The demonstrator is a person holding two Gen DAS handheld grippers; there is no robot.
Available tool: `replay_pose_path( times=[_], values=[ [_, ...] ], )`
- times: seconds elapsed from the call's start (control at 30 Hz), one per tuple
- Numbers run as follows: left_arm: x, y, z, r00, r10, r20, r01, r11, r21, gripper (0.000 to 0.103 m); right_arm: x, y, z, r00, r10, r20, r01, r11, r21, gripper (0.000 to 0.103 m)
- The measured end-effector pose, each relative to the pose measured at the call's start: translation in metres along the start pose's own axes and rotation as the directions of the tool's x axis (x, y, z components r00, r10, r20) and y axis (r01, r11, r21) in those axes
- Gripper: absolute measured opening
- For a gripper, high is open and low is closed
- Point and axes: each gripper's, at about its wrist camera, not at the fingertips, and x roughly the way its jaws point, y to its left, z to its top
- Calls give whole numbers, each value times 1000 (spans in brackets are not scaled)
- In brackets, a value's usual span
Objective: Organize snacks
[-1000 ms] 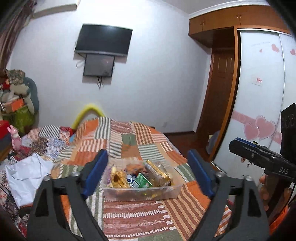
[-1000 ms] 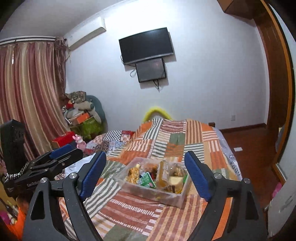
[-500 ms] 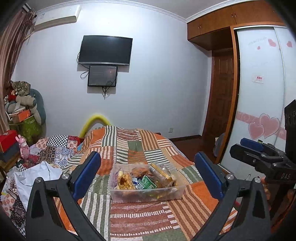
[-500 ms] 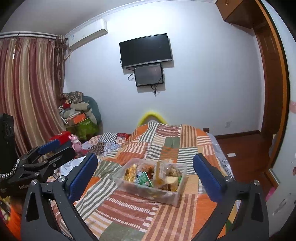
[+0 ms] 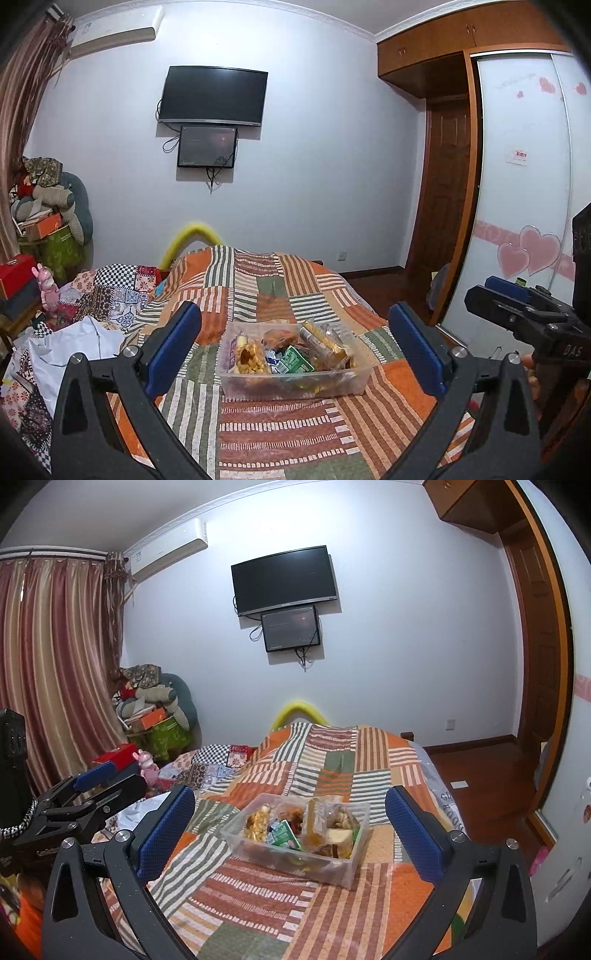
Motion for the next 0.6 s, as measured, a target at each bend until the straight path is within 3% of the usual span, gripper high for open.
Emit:
replay_pose_path(
  times=[0.6],
  values=[
    [3, 0, -3, 1000, 7, -10, -7, 1000, -3, 103, -1, -4, 4, 1000, -7, -2, 7, 1000, 15, 103]
  ],
)
